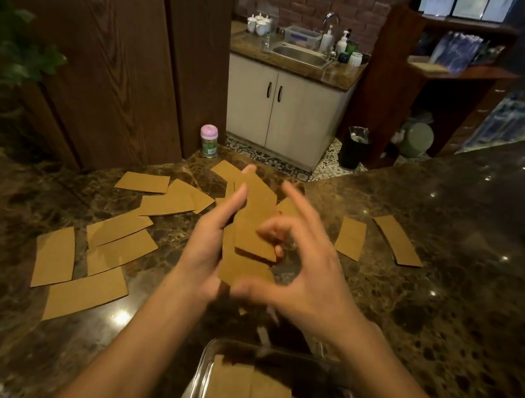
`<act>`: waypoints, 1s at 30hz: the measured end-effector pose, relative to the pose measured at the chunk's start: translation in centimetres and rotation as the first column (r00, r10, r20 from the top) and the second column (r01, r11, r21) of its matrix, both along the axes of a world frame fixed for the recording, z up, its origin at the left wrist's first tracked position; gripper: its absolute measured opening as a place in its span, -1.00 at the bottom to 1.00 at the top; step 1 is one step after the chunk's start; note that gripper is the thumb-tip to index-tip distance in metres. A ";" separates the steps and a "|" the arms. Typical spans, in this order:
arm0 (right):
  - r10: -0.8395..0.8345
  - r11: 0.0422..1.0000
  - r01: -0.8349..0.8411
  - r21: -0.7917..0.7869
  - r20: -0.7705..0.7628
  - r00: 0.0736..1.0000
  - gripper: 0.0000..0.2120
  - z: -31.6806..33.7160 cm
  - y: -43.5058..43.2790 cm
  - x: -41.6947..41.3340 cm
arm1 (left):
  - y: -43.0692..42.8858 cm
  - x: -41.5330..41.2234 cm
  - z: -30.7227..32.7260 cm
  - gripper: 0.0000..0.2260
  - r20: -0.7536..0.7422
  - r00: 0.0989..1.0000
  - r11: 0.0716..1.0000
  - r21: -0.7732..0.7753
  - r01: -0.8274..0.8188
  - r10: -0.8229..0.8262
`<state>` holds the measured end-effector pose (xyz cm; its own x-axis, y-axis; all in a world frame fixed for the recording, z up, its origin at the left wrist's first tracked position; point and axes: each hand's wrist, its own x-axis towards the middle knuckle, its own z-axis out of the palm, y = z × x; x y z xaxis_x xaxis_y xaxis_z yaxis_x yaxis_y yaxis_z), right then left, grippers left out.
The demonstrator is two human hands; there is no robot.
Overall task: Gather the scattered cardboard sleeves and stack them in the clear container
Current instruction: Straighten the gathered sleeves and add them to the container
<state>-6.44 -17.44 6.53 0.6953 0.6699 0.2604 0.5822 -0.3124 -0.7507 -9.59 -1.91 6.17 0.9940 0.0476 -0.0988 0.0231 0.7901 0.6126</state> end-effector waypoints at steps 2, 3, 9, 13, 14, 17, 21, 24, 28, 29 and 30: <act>0.136 0.988 -0.128 -0.086 0.103 0.985 -0.30 0.5 -0.9 -0.5 | -0.5 0.0 0.4 -0.68 -0.020 1.000 1.000 -0.013 0.001 -0.001; 0.160 0.983 -0.144 -0.114 0.142 0.977 -0.30 0.8 -1.2 -0.7 | -0.8 -0.1 0.6 -0.69 -0.026 0.999 0.999 -0.027 0.023 -0.024; 0.176 0.966 -0.140 -0.215 0.159 0.971 -0.33 3.3 -1.8 -1.1 | -2.6 -0.8 1.4 -0.64 0.002 0.995 0.995 0.025 0.101 -0.101; 0.253 0.906 -0.194 -0.375 0.114 0.961 -0.29 4.2 -2.2 -1.7 | -2.5 -1.3 1.9 -0.63 -0.045 0.987 0.986 0.057 0.155 -0.153; 0.243 0.906 -0.171 -0.388 0.144 0.959 -0.32 4.2 -2.2 -1.8 | -2.5 -1.7 2.2 -0.63 -0.041 0.985 0.984 0.054 0.173 -0.170; 0.213 0.907 -0.136 -0.398 0.156 0.965 -0.30 4.8 -2.2 -1.8 | -2.5 -2.4 2.5 -0.70 -0.016 0.979 0.975 0.080 0.205 -0.205; 0.307 0.840 -0.165 -0.518 0.203 0.930 -0.11 5.9 -2.4 -1.9 | -2.6 -2.7 2.3 -0.64 -0.020 0.957 0.957 0.005 0.289 -0.289; 0.263 0.863 -0.095 -0.496 0.283 0.922 -0.27 5.5 -2.1 -1.6 | -2.8 -3.0 1.9 -0.62 -0.016 0.964 0.963 -0.043 0.266 -0.266; 0.191 0.893 -0.010 -0.449 0.360 0.913 -0.27 4.6 -2.3 -0.9 | -2.9 -3.9 1.2 -0.62 -0.021 0.976 0.974 0.059 0.218 -0.217; 0.192 0.898 -0.018 -0.440 0.355 0.915 -0.24 4.5 -2.5 -0.8 | -2.9 -4.1 1.0 -0.65 -0.026 0.978 0.974 0.086 0.208 -0.206; 0.198 0.903 -0.047 -0.427 0.316 0.928 -0.22 4.6 -2.7 -0.9 | -2.9 -4.3 0.7 -0.68 -0.028 0.982 0.976 0.108 0.188 -0.186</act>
